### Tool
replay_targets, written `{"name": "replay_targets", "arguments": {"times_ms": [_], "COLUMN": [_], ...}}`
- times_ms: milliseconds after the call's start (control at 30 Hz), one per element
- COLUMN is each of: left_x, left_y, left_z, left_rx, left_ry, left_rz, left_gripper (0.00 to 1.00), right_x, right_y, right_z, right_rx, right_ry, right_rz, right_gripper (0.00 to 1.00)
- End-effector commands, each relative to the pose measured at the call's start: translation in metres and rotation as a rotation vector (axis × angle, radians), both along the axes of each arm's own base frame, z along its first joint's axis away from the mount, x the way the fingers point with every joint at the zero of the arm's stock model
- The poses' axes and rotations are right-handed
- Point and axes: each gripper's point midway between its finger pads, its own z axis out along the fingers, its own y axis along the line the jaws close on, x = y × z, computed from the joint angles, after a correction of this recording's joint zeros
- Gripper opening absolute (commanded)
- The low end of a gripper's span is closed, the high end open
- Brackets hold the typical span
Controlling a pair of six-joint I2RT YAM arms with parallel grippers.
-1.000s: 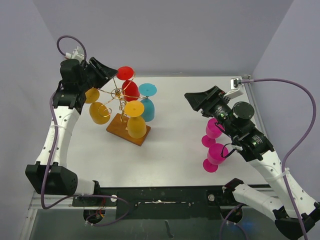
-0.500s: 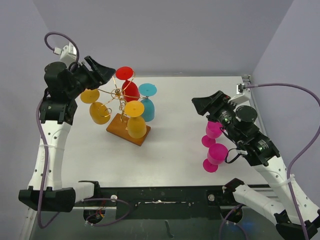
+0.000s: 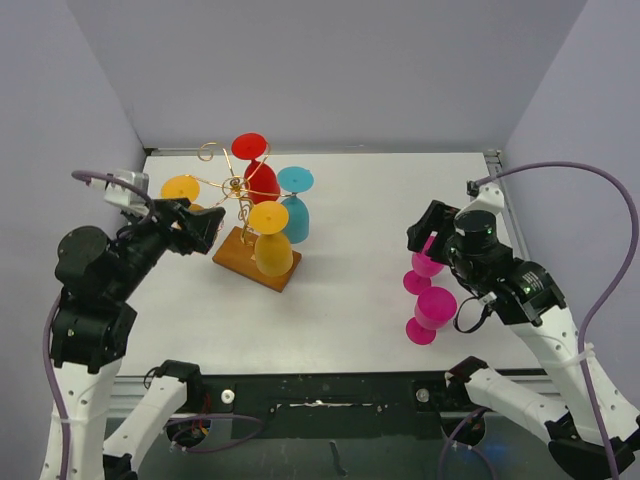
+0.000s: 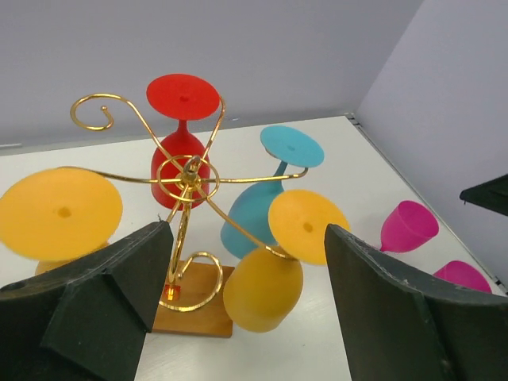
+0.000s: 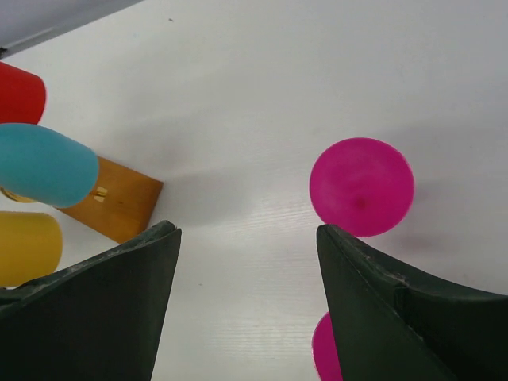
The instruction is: Place the wine glass upside down on the wine glass rack
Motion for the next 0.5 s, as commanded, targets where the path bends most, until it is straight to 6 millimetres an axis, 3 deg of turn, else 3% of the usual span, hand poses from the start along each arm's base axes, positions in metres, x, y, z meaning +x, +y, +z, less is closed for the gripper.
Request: {"name": "replay_targets", "arguments": {"times_ms": [0,167,267,467], "left_x": [-0.023,-0.051,-0.056,-0.058], "left_y": [0.01,0.006,0.002,-0.008], "left_z": [-0.008,-0.023,-0.029,-0.015], "left_rx": [0.088,0.094,0.099,0.108], "left_ry": [-0.083,-0.129,-0.135,-0.2], "left_rz": [0.031,-0.019,-0.045,-0.096], "left_gripper": [0.77,0.79,0.79,0.79], "right_x": [0.003,0.017,0.027,0.039], "right_y": [-0.016,-0.018,-0.018,-0.018], "right_z": [-0.011,-0.041,-0.05,-0.082], "right_rx": [-0.138,-0.23,-0.244,-0.244], "right_ry": [0.082,0.182,0.205,0.269], "right_rz": [-0.043,-0.086,-0.11,-0.108], "right_gripper": [0.7,0.66,0.57,0.52]}}
